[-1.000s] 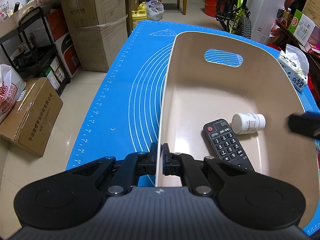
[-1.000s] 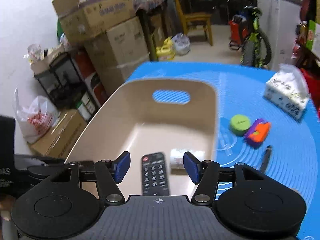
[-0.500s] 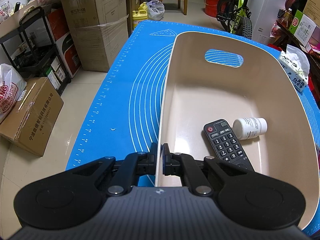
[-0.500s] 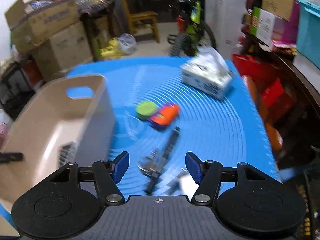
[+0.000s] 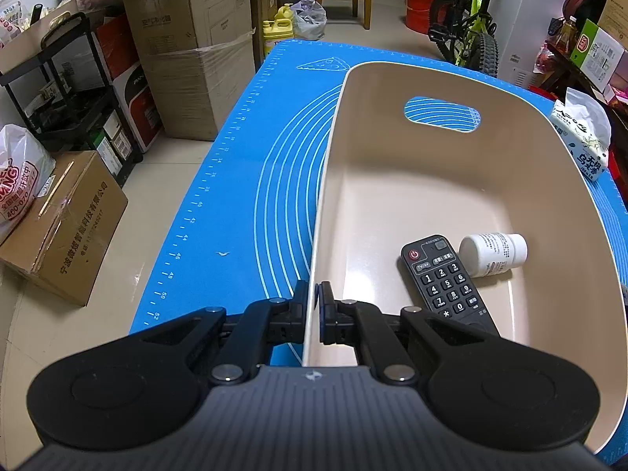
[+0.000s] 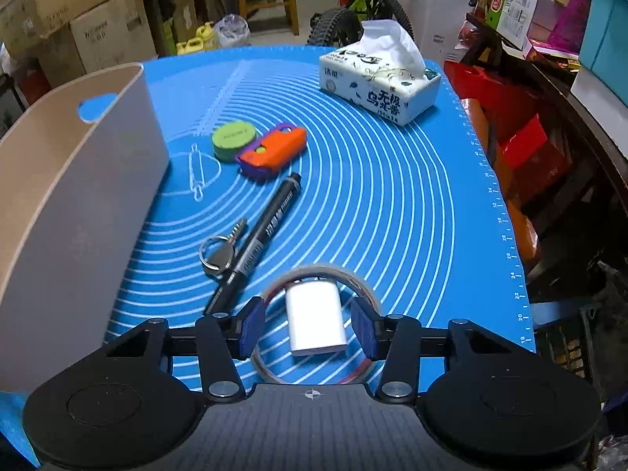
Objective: Organize rigid objects
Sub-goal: 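Move the right gripper to the white charger and grasp it, then carry the white charger into the basket and open the right gripper, then move the right gripper to the clear tape roll and grasp its rim, then carry the tape roll into the basket and open the right gripper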
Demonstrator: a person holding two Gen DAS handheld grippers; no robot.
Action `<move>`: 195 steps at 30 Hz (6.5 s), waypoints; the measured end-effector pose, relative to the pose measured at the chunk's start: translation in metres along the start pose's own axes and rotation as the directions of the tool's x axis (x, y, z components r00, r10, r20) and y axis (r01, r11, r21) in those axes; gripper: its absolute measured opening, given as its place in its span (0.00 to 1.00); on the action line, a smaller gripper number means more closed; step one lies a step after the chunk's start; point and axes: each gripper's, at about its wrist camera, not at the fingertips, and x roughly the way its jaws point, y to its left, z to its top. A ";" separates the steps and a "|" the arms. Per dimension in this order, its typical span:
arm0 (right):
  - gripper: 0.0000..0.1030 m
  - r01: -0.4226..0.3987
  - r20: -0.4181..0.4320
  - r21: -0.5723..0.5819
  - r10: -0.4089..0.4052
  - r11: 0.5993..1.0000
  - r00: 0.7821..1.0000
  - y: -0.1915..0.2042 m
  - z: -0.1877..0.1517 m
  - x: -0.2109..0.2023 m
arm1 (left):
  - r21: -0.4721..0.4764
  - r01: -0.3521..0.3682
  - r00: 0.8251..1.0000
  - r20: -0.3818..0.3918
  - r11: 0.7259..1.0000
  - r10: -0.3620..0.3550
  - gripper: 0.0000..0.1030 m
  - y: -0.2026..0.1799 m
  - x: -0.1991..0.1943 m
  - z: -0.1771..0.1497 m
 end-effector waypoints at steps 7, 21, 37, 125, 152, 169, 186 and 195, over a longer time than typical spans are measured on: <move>0.53 0.022 -0.034 -0.026 -0.023 0.999 0.999 0.001 0.000 0.012 | 0.000 0.001 1.000 0.001 1.000 -0.001 0.06 -0.001 0.000 0.000; 0.41 0.023 -0.082 -0.073 -0.029 0.997 0.996 0.008 -0.002 0.024 | 0.000 0.000 1.000 0.001 1.000 0.000 0.06 0.000 0.000 0.000; 0.41 -0.007 0.022 -0.054 0.008 0.999 1.000 0.014 0.014 -0.030 | -0.001 0.002 1.000 0.001 1.000 -0.002 0.06 -0.001 0.000 0.000; 0.60 -0.059 0.072 -0.029 0.061 0.998 0.996 0.031 0.019 -0.036 | -0.004 0.002 1.000 -0.003 1.000 -0.002 0.07 -0.002 0.000 -0.001; 0.49 -0.034 -0.076 -0.076 0.028 0.997 0.997 0.035 -0.006 0.031 | -0.003 -0.006 1.000 -0.004 1.000 0.006 0.07 -0.001 0.001 -0.001; 0.16 -0.041 -0.027 -0.097 0.039 0.994 0.999 0.042 -0.006 0.020 | -0.003 -0.005 1.000 -0.004 1.000 0.005 0.07 -0.001 0.001 -0.001; 0.16 -0.011 0.153 -0.109 0.028 0.994 0.988 0.047 0.018 -0.033 | -0.004 -0.004 1.000 -0.005 1.000 0.004 0.07 0.000 0.001 0.000; 0.16 -0.032 0.295 -0.126 0.069 0.991 0.953 0.071 0.050 -0.063 | -0.003 -0.005 1.000 -0.005 1.000 0.005 0.07 0.000 0.001 0.000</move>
